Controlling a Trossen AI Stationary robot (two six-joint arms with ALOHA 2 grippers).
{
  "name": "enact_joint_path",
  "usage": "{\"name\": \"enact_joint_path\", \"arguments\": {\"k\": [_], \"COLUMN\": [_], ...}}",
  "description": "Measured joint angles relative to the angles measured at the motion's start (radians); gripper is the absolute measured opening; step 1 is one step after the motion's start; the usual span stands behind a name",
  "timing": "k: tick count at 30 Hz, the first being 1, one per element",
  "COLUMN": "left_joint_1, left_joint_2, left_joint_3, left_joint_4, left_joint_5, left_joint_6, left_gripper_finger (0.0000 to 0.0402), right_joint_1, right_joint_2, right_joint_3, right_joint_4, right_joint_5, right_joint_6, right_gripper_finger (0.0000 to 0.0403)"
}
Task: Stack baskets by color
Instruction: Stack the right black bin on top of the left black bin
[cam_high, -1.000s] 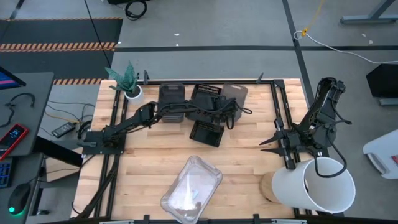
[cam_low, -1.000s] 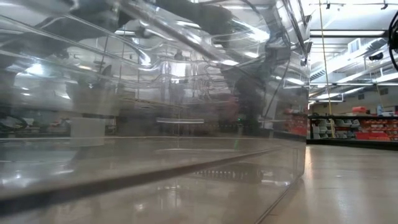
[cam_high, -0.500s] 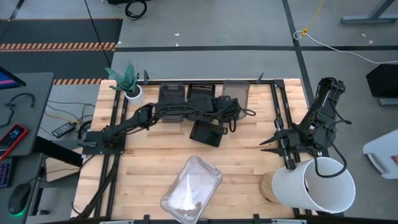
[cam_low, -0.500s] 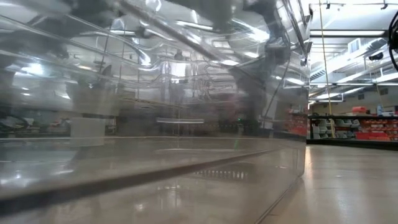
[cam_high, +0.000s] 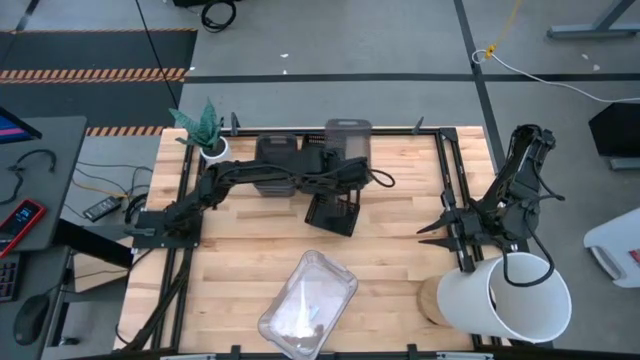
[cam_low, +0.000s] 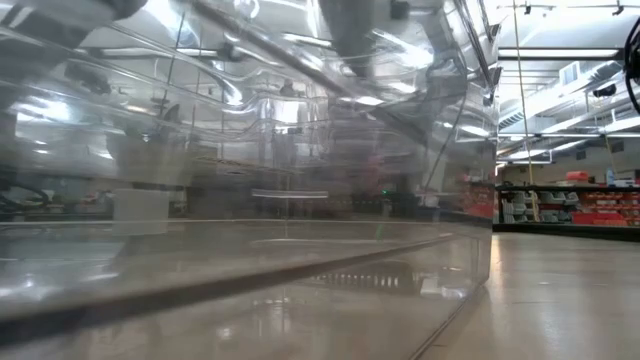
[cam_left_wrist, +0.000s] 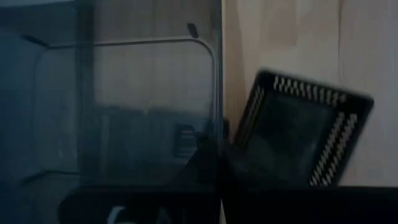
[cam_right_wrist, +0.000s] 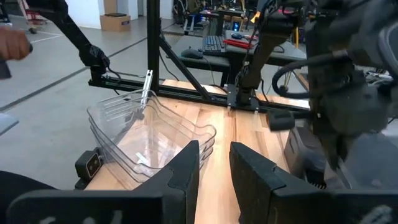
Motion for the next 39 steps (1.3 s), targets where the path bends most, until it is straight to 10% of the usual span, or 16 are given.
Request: {"name": "enact_joint_path", "arguments": {"k": [12,28,39], "left_joint_1": [0.000,0.017,0.088], "left_joint_2": [-0.086,-0.629,-0.758], "left_joint_3": [-0.096,-0.859,-1.094], "left_joint_4": [-0.161,0.080,0.173], "left_joint_5": [-0.078,-0.148,-0.065], "left_joint_6": [-0.090,-0.174,-0.014], "left_gripper_finger": [0.0003,0.0003,0.0004], "right_joint_1": [0.000,0.000,-0.002], "right_joint_2": [0.032,0.042,0.042], "right_joint_3": [0.000,0.000,0.000], "right_joint_4": [-0.005,0.012,0.032], "right_joint_5": [-0.020,-0.016,-0.016], "right_joint_6": [0.043,0.026,0.007], "right_gripper_finger": [0.0095,0.0095,0.0095]}}
